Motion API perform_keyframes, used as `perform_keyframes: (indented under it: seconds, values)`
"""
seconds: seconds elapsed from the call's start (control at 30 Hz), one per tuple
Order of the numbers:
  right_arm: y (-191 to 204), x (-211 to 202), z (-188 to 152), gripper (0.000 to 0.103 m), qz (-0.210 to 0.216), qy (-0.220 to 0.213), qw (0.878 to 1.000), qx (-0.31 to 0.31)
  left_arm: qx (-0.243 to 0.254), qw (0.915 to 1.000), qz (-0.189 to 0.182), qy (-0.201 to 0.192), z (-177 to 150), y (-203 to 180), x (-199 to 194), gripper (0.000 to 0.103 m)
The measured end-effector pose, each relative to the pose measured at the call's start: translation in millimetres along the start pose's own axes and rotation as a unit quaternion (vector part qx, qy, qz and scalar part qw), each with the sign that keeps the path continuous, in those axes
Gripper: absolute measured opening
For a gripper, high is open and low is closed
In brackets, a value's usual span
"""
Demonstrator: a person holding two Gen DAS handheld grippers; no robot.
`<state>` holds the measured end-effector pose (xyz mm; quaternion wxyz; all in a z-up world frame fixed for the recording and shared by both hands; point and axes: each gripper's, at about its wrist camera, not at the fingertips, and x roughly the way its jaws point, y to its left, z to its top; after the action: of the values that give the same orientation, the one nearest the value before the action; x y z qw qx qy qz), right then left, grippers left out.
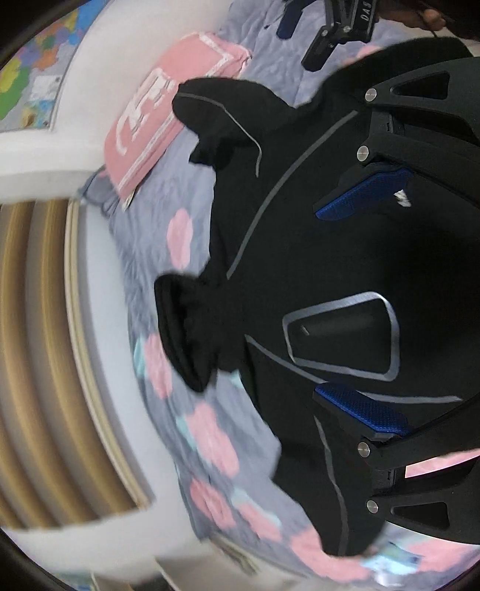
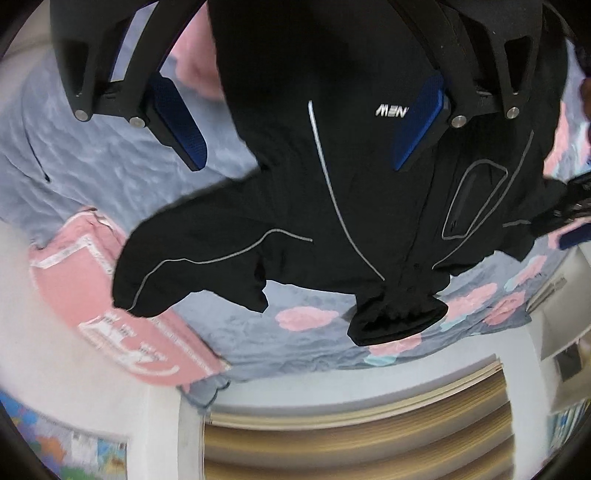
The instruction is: Fold large clothes
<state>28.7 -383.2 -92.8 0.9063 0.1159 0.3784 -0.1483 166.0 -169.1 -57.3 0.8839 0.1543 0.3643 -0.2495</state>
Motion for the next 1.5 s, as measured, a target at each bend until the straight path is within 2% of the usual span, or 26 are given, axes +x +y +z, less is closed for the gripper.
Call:
perform_keyframes:
  seconds: [0.17, 0.23, 0.37, 0.53, 0.63, 0.73, 0.8, 0.97, 1.0, 1.03, 1.07, 1.1, 1.13, 1.2, 1.27, 1.33, 1.4, 1.5]
  values:
    - [-44, 0, 52, 0.1, -0.041, 0.018, 0.999, 0.01, 0.028, 0.9985, -0.035, 0.03, 47, -29, 28, 0.09]
    - [-78, 2, 74, 0.1, -0.052, 0.02, 0.998, 0.037, 0.036, 0.9959, -0.069, 0.047, 69, -45, 43, 0.09]
    - [-165, 24, 119, 0.099, -0.07, 0.029, 0.992, 0.098, 0.04, 0.9906, -0.105, 0.078, 98, -83, 79, 0.09]
    - [-263, 84, 164, 0.092, -0.051, 0.052, 0.987, 0.141, 0.05, 0.9865, -0.104, 0.116, 114, -136, 143, 0.09]
    - [-300, 123, 182, 0.091, -0.064, 0.064, 0.986, 0.14, 0.041, 0.982, -0.109, 0.149, 115, -160, 179, 0.09]
    - [-332, 162, 193, 0.091, -0.044, 0.077, 0.983, 0.161, 0.029, 0.9791, -0.108, 0.17, 113, -171, 200, 0.09]
    - [-345, 184, 195, 0.091, -0.035, 0.083, 0.982, 0.166, 0.027, 0.9791, -0.1, 0.175, 114, -174, 207, 0.09]
    - [-359, 242, 197, 0.088, -0.049, 0.114, 0.978, 0.165, 0.02, 0.9777, -0.084, 0.192, 115, -177, 223, 0.09]
    - [-361, 254, 196, 0.085, -0.056, 0.122, 0.977, 0.168, 0.019, 0.9774, -0.082, 0.194, 115, -177, 225, 0.09]
    - [-361, 265, 195, 0.069, -0.049, 0.132, 0.976, 0.168, 0.017, 0.977, -0.081, 0.197, 115, -178, 229, 0.09]
    - [-359, 271, 194, 0.037, -0.044, 0.137, 0.976, 0.164, 0.015, 0.9767, -0.08, 0.198, 115, -179, 233, 0.09]
    - [-354, 275, 193, 0.02, -0.023, 0.146, 0.977, 0.155, 0.015, 0.9764, -0.079, 0.2, 115, -180, 236, 0.09]
    - [-349, 276, 193, 0.016, -0.008, 0.148, 0.977, 0.152, 0.015, 0.9757, -0.076, 0.205, 114, -183, 241, 0.09]
    - [-339, 259, 196, 0.015, 0.004, 0.125, 0.983, 0.134, 0.016, 0.9744, -0.075, 0.211, 113, -187, 249, 0.09]
    - [-338, 222, 199, 0.013, 0.005, 0.092, 0.988, 0.126, 0.01, 0.9745, -0.08, 0.209, 116, -190, 253, 0.09]
    - [-344, 183, 200, 0.012, -0.029, 0.06, 0.991, 0.116, 0.005, 0.9761, -0.089, 0.198, 121, -194, 252, 0.09]
    - [-360, 141, 197, 0.012, -0.082, 0.033, 0.989, 0.118, 0.002, 0.9765, -0.098, 0.192, 125, -199, 251, 0.09]
    - [-394, 109, 181, 0.012, -0.089, 0.022, 0.981, 0.168, 0.011, 0.9741, -0.109, 0.198, 126, -217, 261, 0.09]
